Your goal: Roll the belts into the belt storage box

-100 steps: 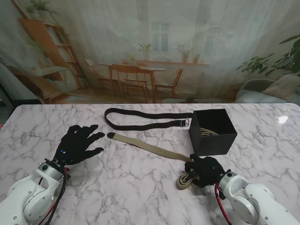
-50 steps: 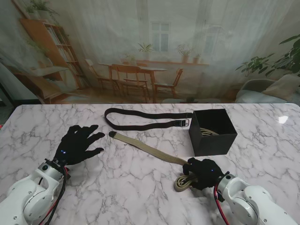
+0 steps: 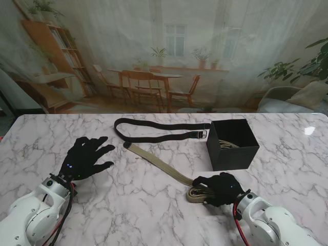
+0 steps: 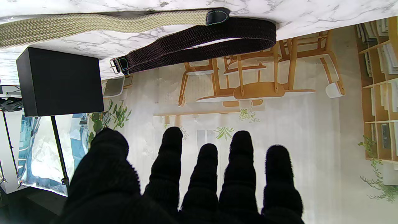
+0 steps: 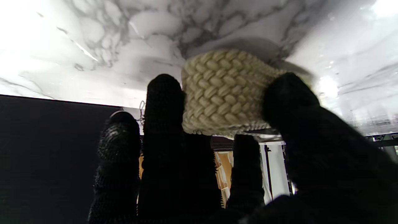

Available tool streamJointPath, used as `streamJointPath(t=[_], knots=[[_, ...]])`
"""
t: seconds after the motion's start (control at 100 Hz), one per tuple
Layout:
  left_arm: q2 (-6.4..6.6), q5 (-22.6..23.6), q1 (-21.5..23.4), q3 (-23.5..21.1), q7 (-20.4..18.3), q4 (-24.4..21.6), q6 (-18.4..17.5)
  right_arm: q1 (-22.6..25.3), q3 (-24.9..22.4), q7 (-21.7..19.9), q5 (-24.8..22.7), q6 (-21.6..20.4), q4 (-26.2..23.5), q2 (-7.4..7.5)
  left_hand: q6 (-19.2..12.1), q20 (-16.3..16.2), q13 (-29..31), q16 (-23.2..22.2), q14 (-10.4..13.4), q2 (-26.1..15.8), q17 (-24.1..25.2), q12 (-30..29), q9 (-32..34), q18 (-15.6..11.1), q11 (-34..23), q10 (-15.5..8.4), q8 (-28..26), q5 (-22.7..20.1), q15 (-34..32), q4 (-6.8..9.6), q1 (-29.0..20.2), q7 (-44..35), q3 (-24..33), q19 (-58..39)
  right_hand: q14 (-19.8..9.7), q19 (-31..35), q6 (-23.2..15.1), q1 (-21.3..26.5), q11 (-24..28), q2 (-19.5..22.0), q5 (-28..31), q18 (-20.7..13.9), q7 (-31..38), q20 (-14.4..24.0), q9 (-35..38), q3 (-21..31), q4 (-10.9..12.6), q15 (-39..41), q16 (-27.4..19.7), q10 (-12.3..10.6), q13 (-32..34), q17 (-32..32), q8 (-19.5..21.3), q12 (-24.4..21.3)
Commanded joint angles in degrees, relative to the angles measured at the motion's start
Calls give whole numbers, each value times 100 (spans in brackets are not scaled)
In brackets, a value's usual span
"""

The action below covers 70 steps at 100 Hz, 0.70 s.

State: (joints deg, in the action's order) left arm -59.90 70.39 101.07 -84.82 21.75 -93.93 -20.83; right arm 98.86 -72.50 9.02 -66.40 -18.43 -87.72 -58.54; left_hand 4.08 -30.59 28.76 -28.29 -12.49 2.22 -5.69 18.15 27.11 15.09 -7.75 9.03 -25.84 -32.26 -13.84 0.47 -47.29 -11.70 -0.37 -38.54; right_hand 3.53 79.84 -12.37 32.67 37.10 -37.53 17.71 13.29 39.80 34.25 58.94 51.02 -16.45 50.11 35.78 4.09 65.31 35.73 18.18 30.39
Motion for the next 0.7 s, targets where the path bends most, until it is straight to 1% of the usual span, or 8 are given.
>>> streamJointPath(t=[0.0, 0.2, 0.29, 0.35, 0.47, 0.62, 0.65, 0.69], knots=[[3, 5, -16, 28, -85, 20, -2, 0, 25, -10, -39, -42, 50, -8, 159, -13, -192, -52, 0, -292, 131, -23, -202, 78, 73, 71, 8, 199, -91, -103, -30, 50, -133, -57, -294, 154, -307, 527, 470, 228, -626, -80, -215, 61, 907, 593, 217, -226, 120, -929, 140, 4, -485, 134], [6, 11, -25, 37, -98, 28, -7, -105, 111, 208, -8, -186, 229, -15, 152, -14, -196, -51, -1, -288, 124, -23, -197, 69, 72, 78, 8, 201, -89, -103, -34, 50, -132, -60, -120, 95, -762, 572, 272, 510, -1233, 125, -464, 11, 1347, 693, 343, -377, 50, -696, 677, 221, -872, -245], [6, 14, -25, 37, -89, 31, -4, -126, 134, 226, 139, -233, 277, -38, 154, -14, -195, -51, -1, -284, 126, -23, -199, 73, 72, 75, 7, 198, -89, -102, -36, 49, -131, -60, 82, 142, -1269, 677, 447, 1010, -1141, 408, -295, -4, 1506, 769, 695, -226, 32, -401, 972, 431, -862, -299], [6, 17, -26, 38, -82, 33, -2, -140, 137, 228, 235, -301, 299, -50, 155, -14, -190, -51, 3, -285, 122, -23, -201, 71, 72, 75, 7, 196, -91, -102, -38, 48, -131, -62, 161, 124, -1312, 805, 482, 1273, -615, 580, -506, -54, 1542, 745, 978, -21, 29, -284, 969, 469, -939, -252], [6, 18, -27, 41, -82, 31, 2, -143, 115, 109, 433, -490, 307, -69, 152, -13, -191, -52, -6, -283, 125, -22, -199, 70, 69, 77, 8, 202, -91, -102, -46, 50, -131, -61, 276, -27, -1491, 1185, 551, 1692, 615, 945, -528, -43, 1354, 562, 1044, -6, -104, -160, 928, 211, -774, -81], [5, 20, -24, 38, -72, 29, 0, -136, 67, -56, 607, -674, 274, -80, 149, -13, -190, -52, -1, -284, 120, -21, -194, 68, 65, 71, 9, 204, -93, -102, -43, 51, -133, -63, 331, -237, -1974, 1327, 726, 1805, 2061, 1138, 493, 86, 1145, 591, 1064, -3, -47, -142, 770, -91, -122, 97], [5, 20, -22, 37, -70, 28, 0, -130, 66, -40, 579, -679, 272, -77, 145, -13, -190, -53, -3, -287, 123, -21, -201, 67, 67, 72, 9, 209, -93, -102, -44, 52, -132, -62, 334, -254, -1882, 1314, 727, 1790, 2187, 1128, 596, 96, 1151, 590, 1062, -3, -41, -149, 753, -107, -64, 96], [5, 21, -21, 35, -67, 27, -1, -148, 80, 39, 540, -698, 300, -77, 155, -12, -191, -53, 0, -286, 123, -21, -199, 68, 65, 73, 9, 208, -93, -102, -46, 52, -131, -62, 256, -258, -1240, 1133, 652, 1670, 2208, 979, 329, 119, 1310, 627, 1053, -15, -39, -254, 796, -7, -148, 2]])
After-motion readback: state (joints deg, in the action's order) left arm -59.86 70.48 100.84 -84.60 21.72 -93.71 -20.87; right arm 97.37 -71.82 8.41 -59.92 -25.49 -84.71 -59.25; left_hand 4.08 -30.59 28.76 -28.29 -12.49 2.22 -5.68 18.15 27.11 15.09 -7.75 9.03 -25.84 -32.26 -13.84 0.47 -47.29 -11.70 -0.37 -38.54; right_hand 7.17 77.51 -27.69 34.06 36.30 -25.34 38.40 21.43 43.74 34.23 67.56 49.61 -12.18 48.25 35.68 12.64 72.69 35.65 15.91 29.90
